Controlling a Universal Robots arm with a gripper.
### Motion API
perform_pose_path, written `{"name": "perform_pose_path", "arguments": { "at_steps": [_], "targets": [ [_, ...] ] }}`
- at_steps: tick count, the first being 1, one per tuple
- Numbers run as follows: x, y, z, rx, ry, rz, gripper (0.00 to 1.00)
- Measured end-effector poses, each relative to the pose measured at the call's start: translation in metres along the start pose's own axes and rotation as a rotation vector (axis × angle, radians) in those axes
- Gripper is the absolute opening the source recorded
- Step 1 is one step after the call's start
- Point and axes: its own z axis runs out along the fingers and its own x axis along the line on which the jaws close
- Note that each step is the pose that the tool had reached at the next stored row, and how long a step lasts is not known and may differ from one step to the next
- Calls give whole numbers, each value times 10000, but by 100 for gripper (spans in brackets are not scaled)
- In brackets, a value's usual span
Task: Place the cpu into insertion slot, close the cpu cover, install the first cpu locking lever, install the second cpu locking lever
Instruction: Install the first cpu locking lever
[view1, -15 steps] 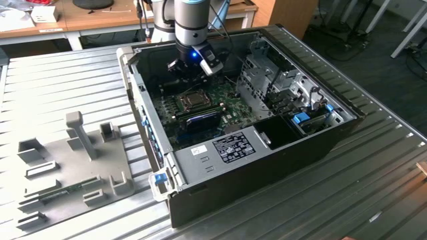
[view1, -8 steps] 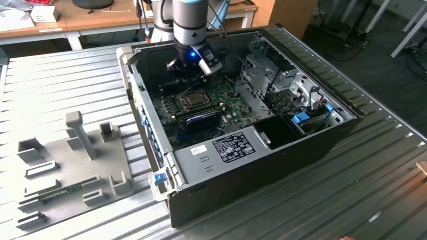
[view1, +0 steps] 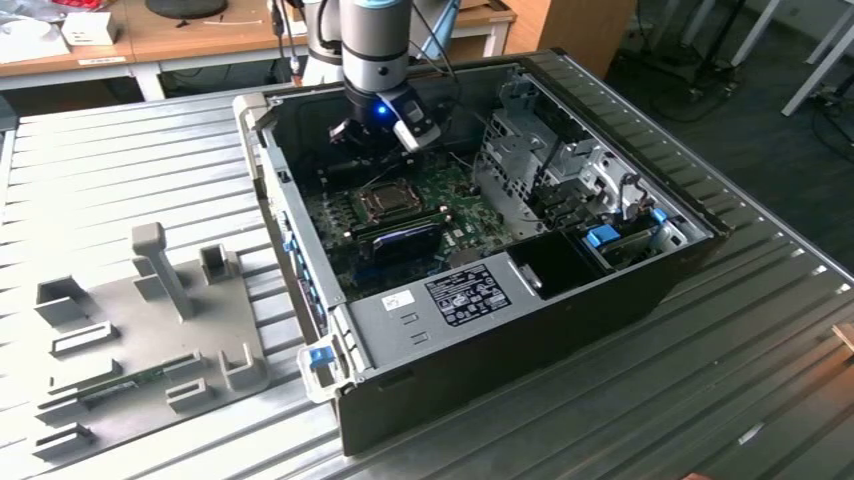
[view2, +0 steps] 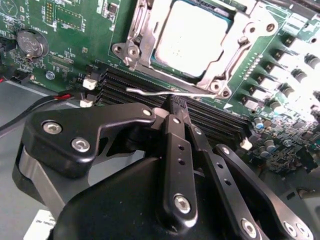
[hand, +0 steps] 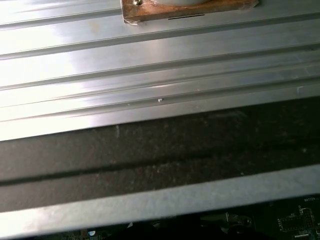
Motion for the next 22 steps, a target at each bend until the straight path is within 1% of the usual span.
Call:
{"name": "perform_pose_path", "arguments": {
  "at_steps": [10,16,17,19,21,22],
  "targets": [
    [-5,15,-91,-1,-2,0,10],
    [-5,16,-95,-3,-2,0,10],
    [-5,15,-97,-22,2,1,10],
    [-5,13,-97,-178,24,13,10],
    [-6,10,-99,-285,38,21,10],
    [-7,10,-105,-323,45,24,10]
  ]
}}
